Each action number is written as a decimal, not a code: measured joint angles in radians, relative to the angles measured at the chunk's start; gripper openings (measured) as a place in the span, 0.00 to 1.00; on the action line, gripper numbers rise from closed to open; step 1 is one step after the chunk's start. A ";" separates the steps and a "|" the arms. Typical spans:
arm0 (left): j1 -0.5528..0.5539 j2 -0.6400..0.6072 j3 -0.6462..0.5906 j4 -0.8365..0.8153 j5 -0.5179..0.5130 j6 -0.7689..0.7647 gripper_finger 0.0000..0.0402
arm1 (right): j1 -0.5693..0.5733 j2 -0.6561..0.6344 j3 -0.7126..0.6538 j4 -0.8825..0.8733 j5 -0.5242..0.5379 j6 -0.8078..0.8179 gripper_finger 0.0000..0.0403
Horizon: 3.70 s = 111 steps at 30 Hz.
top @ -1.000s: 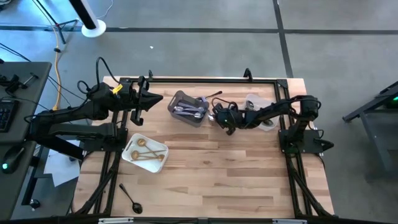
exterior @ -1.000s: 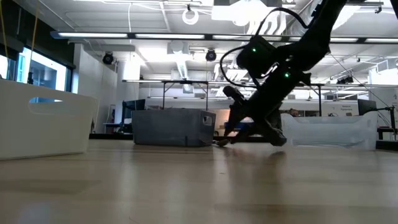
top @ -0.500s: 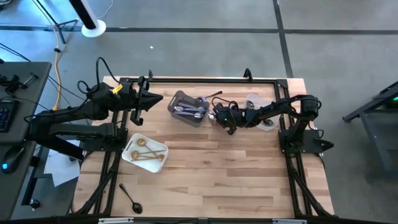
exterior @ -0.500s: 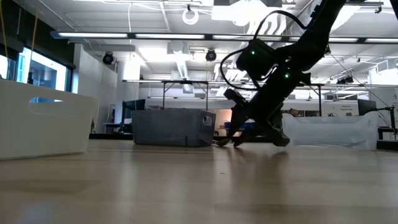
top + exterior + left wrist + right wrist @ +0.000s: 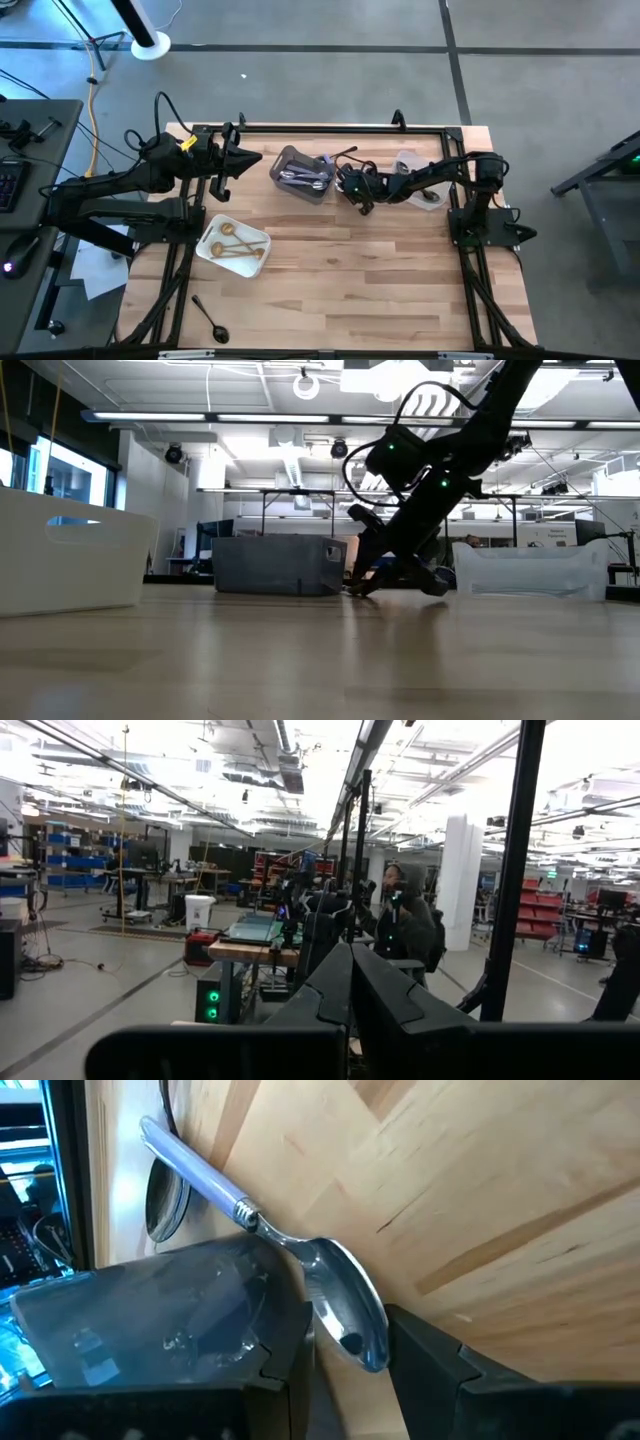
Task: Sort silverware by color (type)
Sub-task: Put the purple spoon into the black bin
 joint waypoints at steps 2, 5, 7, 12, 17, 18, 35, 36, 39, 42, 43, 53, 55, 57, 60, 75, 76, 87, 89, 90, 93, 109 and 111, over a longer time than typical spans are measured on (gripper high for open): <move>0.000 0.000 0.000 0.000 0.000 -0.001 0.00 | 0.000 0.001 0.004 -0.016 0.003 0.005 0.27; 0.000 0.000 0.000 0.000 0.000 0.000 0.00 | 0.000 0.001 0.004 -0.032 0.004 0.005 0.27; 0.000 0.000 0.000 0.000 0.000 -0.001 0.00 | 0.000 0.001 0.004 -0.033 0.007 0.010 0.27; 0.000 0.000 0.000 0.000 0.000 -0.001 0.00 | 0.000 0.001 0.004 -0.045 0.043 0.026 0.26; 0.000 0.000 0.000 0.000 0.000 0.000 0.00 | 0.000 0.002 0.003 -0.060 0.067 0.024 0.17; 0.000 0.000 0.000 0.000 0.000 0.000 0.00 | 0.000 0.002 0.003 -0.063 0.073 0.023 0.15; 0.000 0.000 0.000 0.000 0.000 0.000 0.00 | -0.002 0.003 0.001 -0.069 0.092 -0.035 0.02; 0.000 0.000 0.000 0.000 0.000 0.000 0.00 | -0.002 0.003 0.001 -0.068 0.092 -0.043 0.02; 0.000 0.000 0.000 0.000 0.000 -0.001 0.00 | -0.002 0.003 0.001 -0.064 0.091 -0.062 0.02; 0.000 0.000 0.000 0.000 0.000 0.000 0.00 | -0.002 0.004 0.001 -0.051 0.086 -0.080 0.01; 0.000 0.000 0.000 -0.001 0.000 -0.001 0.00 | -0.002 0.004 0.001 -0.046 0.083 -0.081 0.01; 0.000 0.000 0.000 -0.002 0.000 -0.001 0.00 | -0.001 -0.033 0.001 -0.068 0.081 -0.138 0.00; 0.000 0.000 0.000 -0.005 0.000 -0.001 0.00 | -0.001 -0.040 0.000 -0.069 0.082 -0.157 0.00; 0.000 0.000 0.000 -0.012 0.000 -0.001 0.00 | -0.001 -0.048 0.000 -0.087 0.082 -0.160 0.00; 0.000 0.000 0.000 -0.013 0.000 -0.012 0.00 | -0.001 -0.061 0.000 -0.110 0.084 -0.176 0.00; 0.000 0.000 0.000 -0.020 0.000 -0.026 0.00 | -0.002 -0.176 0.001 -0.297 0.051 -0.344 0.00; 0.000 0.000 0.000 -0.020 0.000 -0.026 0.00 | -0.002 -0.184 0.001 -0.320 0.057 -0.344 0.00; 0.000 0.000 0.000 -0.019 0.000 -0.027 0.00 | -0.067 -0.311 0.001 -0.447 0.079 -0.520 0.00; 0.000 0.000 0.000 -0.019 0.000 -0.028 0.00 | -0.084 -0.337 0.001 -0.465 0.076 -0.564 0.00; 0.000 0.000 0.000 -0.019 0.000 -0.028 0.00 | -0.092 -0.349 0.001 -0.479 0.072 -0.580 0.00; 0.000 0.000 0.000 -0.019 0.000 -0.028 0.00 | -0.114 -0.384 0.001 -0.529 0.069 -0.628 0.00; 0.000 0.000 0.000 -0.020 0.000 -0.028 0.00 | -0.192 -0.442 0.001 -0.432 0.039 -0.880 0.00; 0.000 0.000 0.000 -0.021 0.000 -0.028 0.00 | -0.207 -0.457 0.002 -0.383 0.011 -0.938 0.00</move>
